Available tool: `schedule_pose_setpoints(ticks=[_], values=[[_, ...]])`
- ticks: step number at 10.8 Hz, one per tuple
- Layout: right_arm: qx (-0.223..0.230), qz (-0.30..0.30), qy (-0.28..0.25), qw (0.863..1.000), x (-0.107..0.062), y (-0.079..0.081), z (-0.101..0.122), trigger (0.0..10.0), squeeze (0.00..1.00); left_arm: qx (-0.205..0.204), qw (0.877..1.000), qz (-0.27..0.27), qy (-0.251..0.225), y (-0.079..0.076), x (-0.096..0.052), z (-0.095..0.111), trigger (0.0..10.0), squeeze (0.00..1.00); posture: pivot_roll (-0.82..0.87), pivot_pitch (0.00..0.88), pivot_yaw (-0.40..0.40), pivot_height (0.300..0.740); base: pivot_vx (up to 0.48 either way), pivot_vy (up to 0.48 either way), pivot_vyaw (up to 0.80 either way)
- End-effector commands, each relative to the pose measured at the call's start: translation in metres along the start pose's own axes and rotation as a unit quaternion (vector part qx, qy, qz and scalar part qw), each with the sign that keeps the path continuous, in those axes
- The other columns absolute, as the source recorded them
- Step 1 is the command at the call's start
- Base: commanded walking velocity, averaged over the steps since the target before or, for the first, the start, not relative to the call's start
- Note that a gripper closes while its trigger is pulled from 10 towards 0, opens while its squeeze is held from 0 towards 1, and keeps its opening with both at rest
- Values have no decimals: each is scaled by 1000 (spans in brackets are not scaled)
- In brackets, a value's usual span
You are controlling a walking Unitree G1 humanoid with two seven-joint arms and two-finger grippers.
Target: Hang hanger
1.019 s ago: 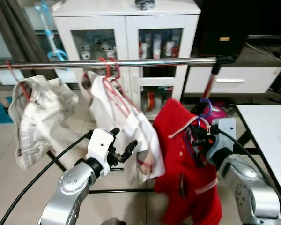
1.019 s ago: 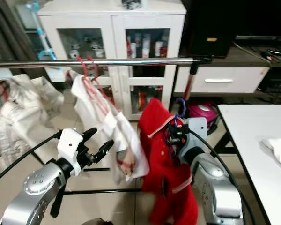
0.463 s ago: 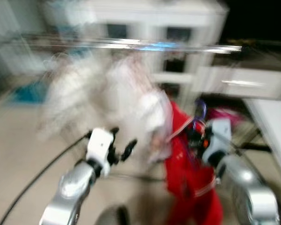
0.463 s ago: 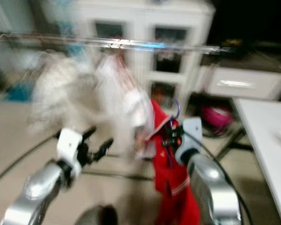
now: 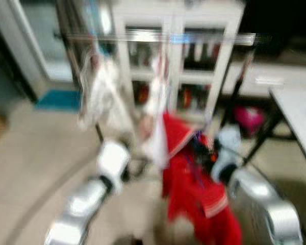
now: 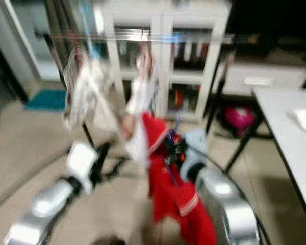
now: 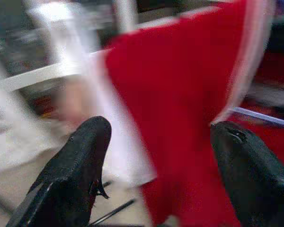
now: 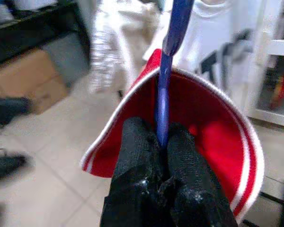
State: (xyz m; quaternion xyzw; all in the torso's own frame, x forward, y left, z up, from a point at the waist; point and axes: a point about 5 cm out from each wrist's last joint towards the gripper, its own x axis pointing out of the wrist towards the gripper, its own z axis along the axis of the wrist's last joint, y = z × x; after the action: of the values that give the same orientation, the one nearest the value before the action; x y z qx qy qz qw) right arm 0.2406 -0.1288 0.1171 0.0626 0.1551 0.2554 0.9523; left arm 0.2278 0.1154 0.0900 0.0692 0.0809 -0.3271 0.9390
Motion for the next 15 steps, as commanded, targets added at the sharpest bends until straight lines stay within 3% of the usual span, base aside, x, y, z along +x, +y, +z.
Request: schedule_pose_setpoints(ticks=[1,3,5,6,8,15], values=[[-11,46,-37,998,3,14,20,0,0,27,999,-27,-12,-2,5,8,10000,0,-67,0,32,740,0,0,0],[-13,68,-42,997,3,21,24,0,0,53,994,-91,-1,-18,10,6,10000,0,-75,0,36,740,0,0,0],[-12,112,-50,992,-1,30,30,0,0,106,991,-79,12,-13,19,0,10000,0,-80,0,34,740,0,0,0],[9,141,-65,988,-3,37,34,0,0,132,989,-61,10,-5,24,1,10000,0,-83,0,32,740,0,0,0],[10,150,-67,986,-5,38,36,0,0,121,991,-48,-19,-2,27,9,0,0,-85,0,33,740,0,0,0],[16,143,-57,988,-5,34,32,0,0,111,991,22,-72,10,25,14,0,0,-83,0,30,740,0,0,0]])
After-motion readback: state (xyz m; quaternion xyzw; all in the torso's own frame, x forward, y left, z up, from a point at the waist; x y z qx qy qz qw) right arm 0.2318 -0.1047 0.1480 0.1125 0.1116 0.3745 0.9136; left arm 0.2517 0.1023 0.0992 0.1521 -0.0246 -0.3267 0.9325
